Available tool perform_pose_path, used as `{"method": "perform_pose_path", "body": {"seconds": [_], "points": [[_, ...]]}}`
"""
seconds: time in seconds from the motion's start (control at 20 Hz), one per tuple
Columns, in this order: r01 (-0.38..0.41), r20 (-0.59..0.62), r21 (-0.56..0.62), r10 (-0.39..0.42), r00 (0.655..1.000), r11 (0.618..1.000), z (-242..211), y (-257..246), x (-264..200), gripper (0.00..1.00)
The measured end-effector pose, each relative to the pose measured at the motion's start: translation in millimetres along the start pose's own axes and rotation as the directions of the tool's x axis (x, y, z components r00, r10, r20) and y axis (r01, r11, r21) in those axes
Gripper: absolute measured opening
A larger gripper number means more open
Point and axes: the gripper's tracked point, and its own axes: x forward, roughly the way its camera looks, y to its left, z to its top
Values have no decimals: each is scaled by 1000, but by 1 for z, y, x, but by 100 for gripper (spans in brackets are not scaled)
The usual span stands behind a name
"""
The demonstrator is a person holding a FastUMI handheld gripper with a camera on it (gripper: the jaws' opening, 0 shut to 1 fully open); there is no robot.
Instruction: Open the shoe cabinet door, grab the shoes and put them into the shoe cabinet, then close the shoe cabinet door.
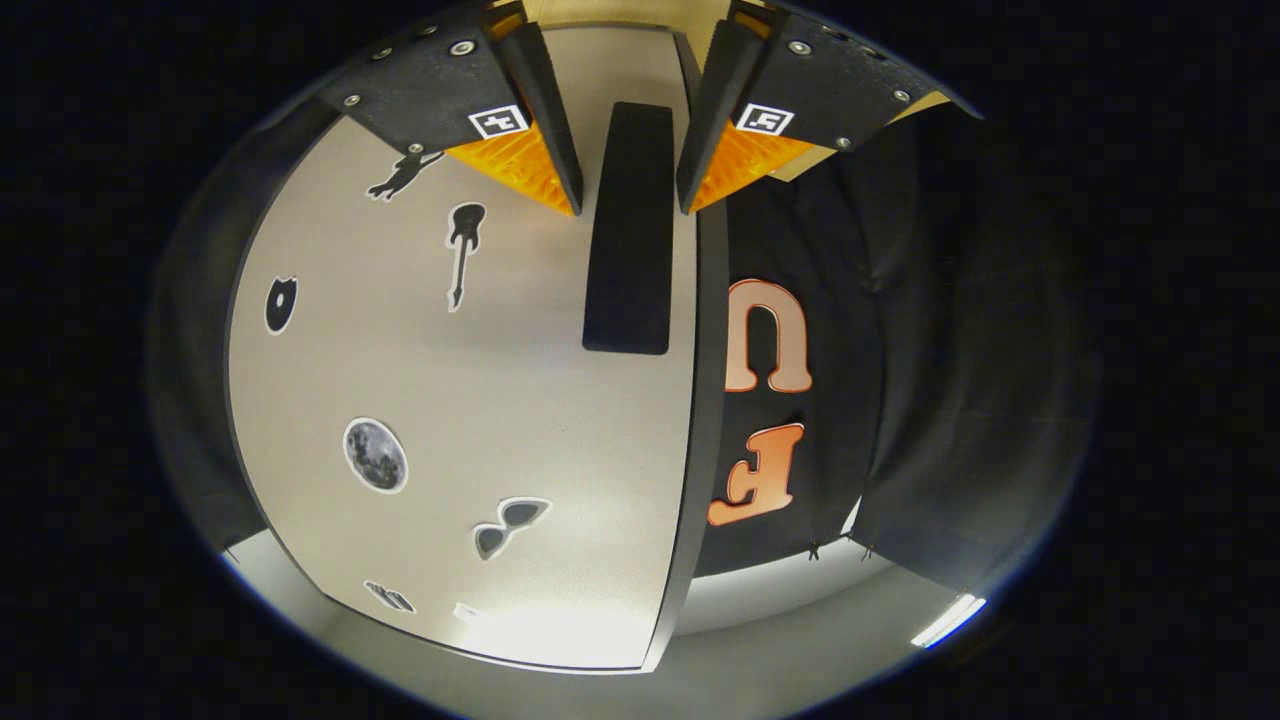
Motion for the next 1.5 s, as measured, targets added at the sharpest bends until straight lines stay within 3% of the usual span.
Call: {"method": "perform_pose_path", "body": {"seconds": [0.1, 0.3, 0.95, 1.2, 1.5], "points": [[-12, -12, 47, 13, 1000, 999, -6, 4, -16, 61], [20, 10, 36, -21, 1000, 999, 2, -9, -62, 62], [192, 39, 35, -193, 980, 981, 34, -62, -228, 65], [264, 32, 10, -264, 964, 965, 32, -73, -272, 68], [288, 46, 16, -289, 956, 957, 33, -69, -298, 75]]}}
